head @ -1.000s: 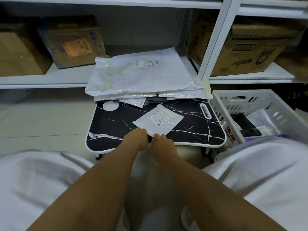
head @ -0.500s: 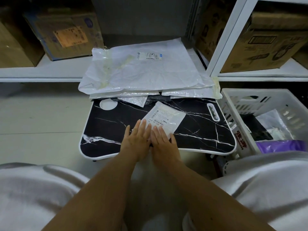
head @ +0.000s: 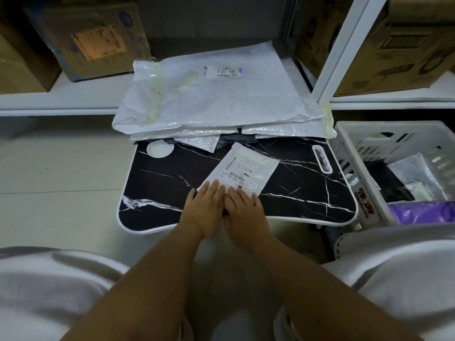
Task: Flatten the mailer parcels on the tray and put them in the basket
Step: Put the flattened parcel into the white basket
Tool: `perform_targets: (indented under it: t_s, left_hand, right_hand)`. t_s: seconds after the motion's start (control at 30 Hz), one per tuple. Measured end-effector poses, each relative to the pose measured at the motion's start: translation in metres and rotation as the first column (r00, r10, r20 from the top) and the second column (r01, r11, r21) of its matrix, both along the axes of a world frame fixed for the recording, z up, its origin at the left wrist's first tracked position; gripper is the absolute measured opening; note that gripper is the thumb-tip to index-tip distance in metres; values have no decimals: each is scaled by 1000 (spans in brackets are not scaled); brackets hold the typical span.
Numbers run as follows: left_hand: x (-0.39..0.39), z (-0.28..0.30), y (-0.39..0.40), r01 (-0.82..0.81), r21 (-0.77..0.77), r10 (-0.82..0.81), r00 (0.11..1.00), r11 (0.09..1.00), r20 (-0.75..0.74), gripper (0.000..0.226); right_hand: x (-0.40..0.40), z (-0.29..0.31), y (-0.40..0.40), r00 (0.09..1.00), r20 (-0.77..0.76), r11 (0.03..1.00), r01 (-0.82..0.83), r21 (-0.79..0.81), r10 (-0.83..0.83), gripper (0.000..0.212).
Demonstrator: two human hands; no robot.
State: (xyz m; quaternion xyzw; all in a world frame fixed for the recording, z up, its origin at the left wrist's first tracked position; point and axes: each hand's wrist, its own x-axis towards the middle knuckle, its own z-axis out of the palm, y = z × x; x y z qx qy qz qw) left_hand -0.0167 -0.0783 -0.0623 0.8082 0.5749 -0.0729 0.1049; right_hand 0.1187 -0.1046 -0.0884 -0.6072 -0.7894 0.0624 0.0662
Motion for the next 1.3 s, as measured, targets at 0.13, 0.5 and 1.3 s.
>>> perform_targets:
  t_s: [0.13, 0.5, 1.3]
  left_hand:
    - [12, 11, 23, -34, 54, 27, 992, 998, 127, 34]
    - [14, -7, 47, 153, 30, -151, 987, 988, -49, 66]
    - [43, -27, 121, 359, 61, -342, 920, 931, -192, 88]
  right_hand:
    - [-6, 21, 29, 986, -168, 1000, -13, -13, 10, 22]
    - [17, 8, 45, 996, 58, 981, 71, -179, -61, 59]
    - [40, 14, 106, 971, 85, 924, 238, -300, -222, 62]
